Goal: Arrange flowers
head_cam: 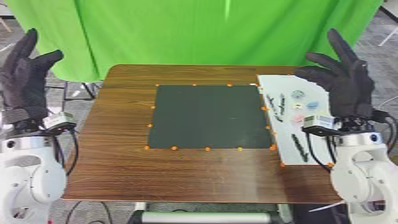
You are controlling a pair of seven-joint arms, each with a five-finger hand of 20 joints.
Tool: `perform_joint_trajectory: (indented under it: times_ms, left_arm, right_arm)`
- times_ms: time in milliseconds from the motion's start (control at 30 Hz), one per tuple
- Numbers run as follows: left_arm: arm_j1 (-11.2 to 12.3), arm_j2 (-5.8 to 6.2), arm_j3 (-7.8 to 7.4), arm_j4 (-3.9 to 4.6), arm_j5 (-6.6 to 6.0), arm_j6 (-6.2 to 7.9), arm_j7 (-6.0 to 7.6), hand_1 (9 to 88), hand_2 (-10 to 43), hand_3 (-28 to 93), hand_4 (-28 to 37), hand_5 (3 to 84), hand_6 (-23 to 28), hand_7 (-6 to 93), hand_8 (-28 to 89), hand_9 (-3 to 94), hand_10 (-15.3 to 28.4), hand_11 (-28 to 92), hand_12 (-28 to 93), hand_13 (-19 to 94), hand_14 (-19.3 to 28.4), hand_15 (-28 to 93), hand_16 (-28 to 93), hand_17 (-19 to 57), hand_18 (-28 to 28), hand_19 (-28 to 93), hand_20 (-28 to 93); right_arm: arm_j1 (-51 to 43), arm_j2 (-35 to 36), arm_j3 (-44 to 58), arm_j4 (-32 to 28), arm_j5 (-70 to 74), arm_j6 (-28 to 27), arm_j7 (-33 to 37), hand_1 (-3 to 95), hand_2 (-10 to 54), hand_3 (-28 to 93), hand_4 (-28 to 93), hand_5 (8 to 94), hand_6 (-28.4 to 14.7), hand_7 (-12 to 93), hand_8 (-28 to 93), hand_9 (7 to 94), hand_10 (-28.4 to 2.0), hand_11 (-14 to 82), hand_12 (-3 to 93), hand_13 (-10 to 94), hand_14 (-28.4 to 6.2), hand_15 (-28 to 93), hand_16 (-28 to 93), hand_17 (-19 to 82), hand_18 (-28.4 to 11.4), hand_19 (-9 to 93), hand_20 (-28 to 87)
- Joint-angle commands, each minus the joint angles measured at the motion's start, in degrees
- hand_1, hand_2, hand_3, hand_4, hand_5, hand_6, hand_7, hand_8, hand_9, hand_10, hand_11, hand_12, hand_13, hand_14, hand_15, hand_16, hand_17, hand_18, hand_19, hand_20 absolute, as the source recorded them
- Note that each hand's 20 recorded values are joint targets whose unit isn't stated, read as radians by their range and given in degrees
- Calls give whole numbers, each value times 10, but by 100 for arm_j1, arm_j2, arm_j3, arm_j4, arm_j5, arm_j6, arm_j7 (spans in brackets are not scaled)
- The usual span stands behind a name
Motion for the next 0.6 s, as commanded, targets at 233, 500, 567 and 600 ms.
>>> perform_joint_trajectory:
  times_ms: [233,500,567,600]
  left_arm:
    - [275,10,-162,-160,223,-180,-100,186,-67,682,-228,328,11,77,-80,333,106,99,110,172,92,17,5,-68,33,-16,85]
    - [445,88,-348,-317,244,-368,-280,192,-64,673,-230,332,16,76,-74,331,106,100,117,194,112,30,11,-53,48,-8,83]
    - [412,60,-361,-294,260,-480,-340,194,-62,670,-230,339,19,78,-73,335,108,105,120,208,117,37,15,-48,54,-6,85]
    - [408,55,-362,-289,282,-501,-352,194,-61,668,-229,341,20,78,-73,338,109,108,122,215,121,40,17,-45,57,-5,86]
  right_arm:
    - [-649,163,85,-337,-666,551,620,40,-87,572,-203,318,-10,35,-41,474,-177,63,247,492,-191,142,319,263,-228,221,389]
    - [-824,467,-15,-526,-1405,474,1584,167,-95,611,-184,468,-33,119,-56,663,-184,194,256,696,-135,356,312,299,-230,624,563]
    - [-833,603,-154,-584,-1676,805,1827,199,-95,611,-181,498,-33,142,-57,685,-176,235,271,721,-124,420,314,315,-235,683,583]
    - [-833,663,-196,-624,-1833,922,2011,220,-95,611,-181,511,-34,153,-57,691,-176,258,280,719,-123,454,317,328,-231,716,593]
